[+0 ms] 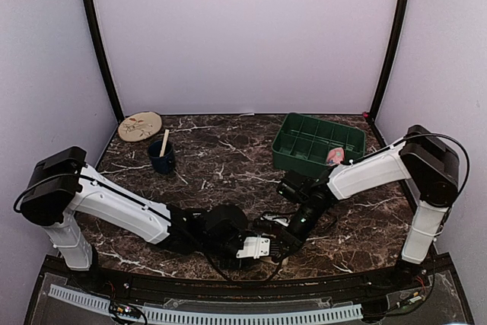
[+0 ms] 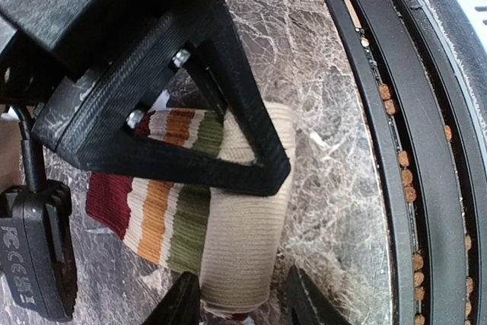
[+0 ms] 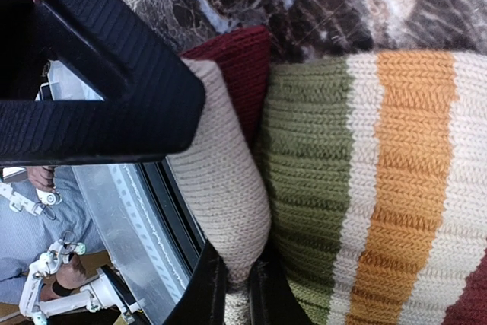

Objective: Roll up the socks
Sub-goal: Roll the sock at the center of the board.

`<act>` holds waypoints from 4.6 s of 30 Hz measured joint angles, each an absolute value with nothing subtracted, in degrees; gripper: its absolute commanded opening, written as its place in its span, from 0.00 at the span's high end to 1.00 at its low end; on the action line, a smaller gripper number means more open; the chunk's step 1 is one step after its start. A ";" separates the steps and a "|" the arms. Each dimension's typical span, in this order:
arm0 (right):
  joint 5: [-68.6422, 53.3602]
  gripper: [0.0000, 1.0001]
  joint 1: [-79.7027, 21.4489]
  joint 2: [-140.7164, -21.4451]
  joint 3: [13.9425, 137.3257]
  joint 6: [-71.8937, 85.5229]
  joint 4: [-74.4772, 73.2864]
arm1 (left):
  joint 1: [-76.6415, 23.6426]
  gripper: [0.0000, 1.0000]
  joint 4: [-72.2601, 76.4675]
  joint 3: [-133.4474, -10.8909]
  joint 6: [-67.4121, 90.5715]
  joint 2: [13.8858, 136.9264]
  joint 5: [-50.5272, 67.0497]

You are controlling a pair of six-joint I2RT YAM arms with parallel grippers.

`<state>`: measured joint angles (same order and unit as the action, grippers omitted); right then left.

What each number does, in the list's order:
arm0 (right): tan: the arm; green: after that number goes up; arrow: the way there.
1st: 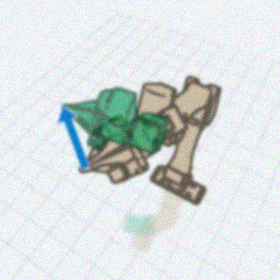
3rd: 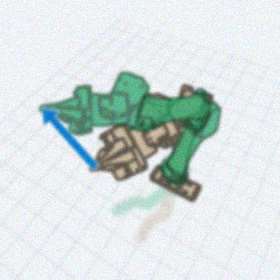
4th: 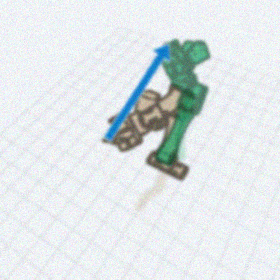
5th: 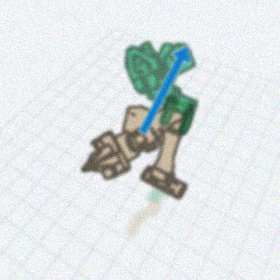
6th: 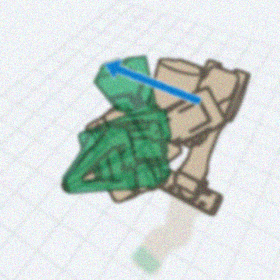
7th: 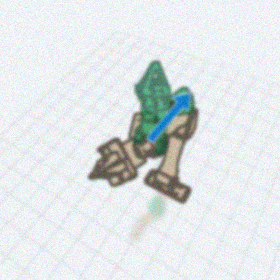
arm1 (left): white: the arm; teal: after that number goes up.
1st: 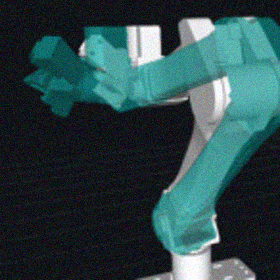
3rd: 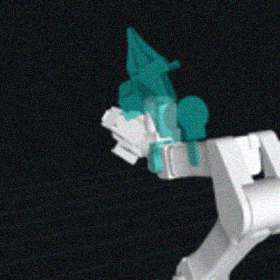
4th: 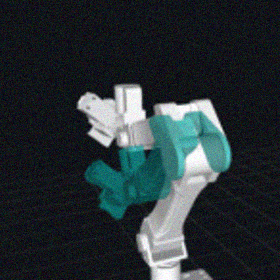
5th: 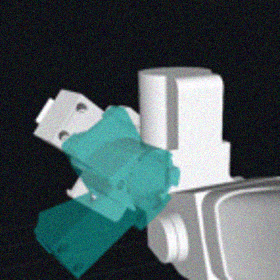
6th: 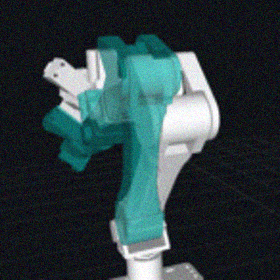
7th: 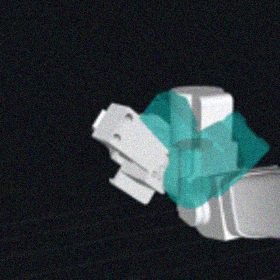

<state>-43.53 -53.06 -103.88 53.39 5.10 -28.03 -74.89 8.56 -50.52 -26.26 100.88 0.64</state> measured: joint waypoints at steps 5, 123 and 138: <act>-44.34 1.00 -52.80 -104.27 53.39 5.10 -28.12 | -74.89 0.58 8.73 -51.09 -27.70 101.62 0.56; 17.74 0.54 -80.18 -87.50 44.77 5.78 -21.43 | -54.52 0.75 -30.61 -88.49 -17.69 133.21 64.29; 15.79 0.74 -76.25 -90.13 45.32 0.89 -20.21 | -54.28 0.74 -30.72 -88.49 -17.69 133.29 65.14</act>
